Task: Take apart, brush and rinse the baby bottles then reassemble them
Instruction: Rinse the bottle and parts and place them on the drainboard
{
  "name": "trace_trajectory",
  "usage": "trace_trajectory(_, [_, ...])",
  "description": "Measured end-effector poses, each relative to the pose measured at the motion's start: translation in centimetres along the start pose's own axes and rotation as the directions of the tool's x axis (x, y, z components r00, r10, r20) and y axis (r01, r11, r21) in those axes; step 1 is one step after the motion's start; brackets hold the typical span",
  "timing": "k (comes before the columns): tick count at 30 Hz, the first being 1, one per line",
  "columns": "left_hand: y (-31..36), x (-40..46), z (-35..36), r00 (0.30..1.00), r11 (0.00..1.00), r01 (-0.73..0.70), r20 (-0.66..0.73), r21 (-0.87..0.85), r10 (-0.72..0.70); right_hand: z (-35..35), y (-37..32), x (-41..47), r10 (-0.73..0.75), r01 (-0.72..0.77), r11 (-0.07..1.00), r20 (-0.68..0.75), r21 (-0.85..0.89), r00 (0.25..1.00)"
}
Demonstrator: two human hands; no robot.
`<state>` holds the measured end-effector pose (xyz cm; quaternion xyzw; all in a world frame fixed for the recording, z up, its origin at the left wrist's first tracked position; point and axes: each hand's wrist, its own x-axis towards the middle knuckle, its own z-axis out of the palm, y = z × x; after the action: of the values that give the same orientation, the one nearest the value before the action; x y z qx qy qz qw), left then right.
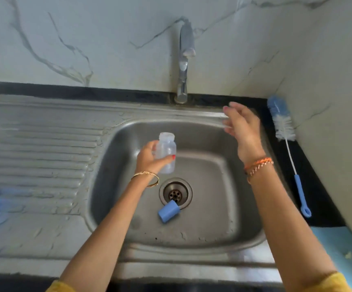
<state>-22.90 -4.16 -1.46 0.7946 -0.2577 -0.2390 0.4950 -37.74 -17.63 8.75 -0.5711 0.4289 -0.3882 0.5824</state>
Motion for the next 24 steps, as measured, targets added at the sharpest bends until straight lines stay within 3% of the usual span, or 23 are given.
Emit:
trace_trajectory(2, [1.8, 1.1, 0.2, 0.997, 0.995, -0.069, -0.035, -0.067, 0.067, 2.6, -0.7, 3.4, 0.21, -0.241, 0.952, 0.174, 0.187, 0.962])
trace_trajectory(4, [3.2, 2.0, 0.5, 0.993, 0.989, -0.107, -0.05, -0.101, 0.102, 4.9, -0.3, 6.4, 0.351, -0.441, 0.856, 0.322, 0.271, 0.879])
trace_trajectory(9, [3.9, 4.1, 1.6, 0.995, 0.979, -0.087, -0.063, -0.185, 0.076, 9.9, 3.2, 12.0, 0.512, -0.674, 0.642, 0.449, 0.366, 0.732])
trace_trajectory(12, [3.4, 5.4, 2.2, 0.997, 0.974, -0.067, -0.05, -0.217, 0.057, 11.6, 3.9, 13.7, 0.456, -0.691, 0.49, 0.519, 0.532, 0.723])
trace_trajectory(14, [3.3, 6.0, 2.3, 0.996, 0.974, -0.085, -0.051, -0.208, 0.076, 12.2, 3.9, 14.2, 0.434, -0.664, 0.45, 0.504, 0.597, 0.747])
trace_trajectory(19, [3.0, 6.2, 2.9, 0.996, 0.97, -0.069, -0.066, -0.232, 0.055, 12.3, 3.9, 14.3, 0.457, -0.643, 0.462, 0.458, 0.61, 0.763])
trace_trajectory(24, [3.1, 6.0, 3.1, 0.996, 0.966, -0.07, -0.072, -0.25, 0.054, 12.6, 3.5, 14.1, 0.46, -0.614, 0.554, 0.408, 0.563, 0.789])
